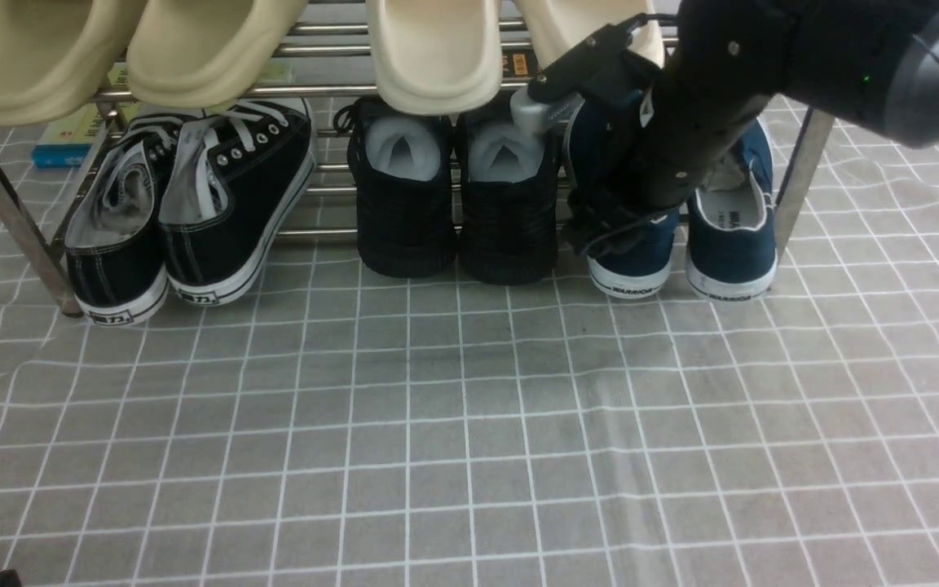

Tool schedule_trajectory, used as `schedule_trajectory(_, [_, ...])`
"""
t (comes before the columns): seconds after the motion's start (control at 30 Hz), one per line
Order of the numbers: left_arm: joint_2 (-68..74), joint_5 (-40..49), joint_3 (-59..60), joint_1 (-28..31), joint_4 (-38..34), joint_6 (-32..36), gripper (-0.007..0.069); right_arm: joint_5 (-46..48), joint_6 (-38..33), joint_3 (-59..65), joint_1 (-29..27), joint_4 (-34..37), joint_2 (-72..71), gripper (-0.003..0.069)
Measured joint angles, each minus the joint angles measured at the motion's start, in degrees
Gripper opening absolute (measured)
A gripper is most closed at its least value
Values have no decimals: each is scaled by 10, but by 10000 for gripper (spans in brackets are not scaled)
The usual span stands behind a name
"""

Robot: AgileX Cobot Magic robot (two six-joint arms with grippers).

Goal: Take the shoes off the shelf with your hand from the grey coffee tablecloth.

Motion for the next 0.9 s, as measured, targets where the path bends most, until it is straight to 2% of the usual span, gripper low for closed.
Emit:
schedule_trajectory(0.13, [0, 0, 0, 0, 0, 0, 240, -5, -1, 0, 0, -26, 16, 404])
schedule_trajectory(0.23, [0, 0, 0, 0, 0, 0, 240, -8, -2, 0, 0, -36, 21, 365])
schedule_trajectory(0.33, [0, 0, 0, 0, 0, 0, 240, -6, -8, 0, 0, -39, 21, 204])
schedule_trajectory(0.37, [0, 0, 0, 0, 0, 0, 240, -5, -8, 0, 0, -39, 21, 193])
schedule_trajectory(0.43, [0, 0, 0, 0, 0, 0, 240, 3, -10, 0, 0, -36, 21, 75])
schedule_trajectory(0.47, [0, 0, 0, 0, 0, 0, 240, 13, -12, 0, 0, -32, 18, 49])
schedule_trajectory(0.9, [0, 0, 0, 0, 0, 0, 240, 152, -19, 2, 28, 0, -72, 54])
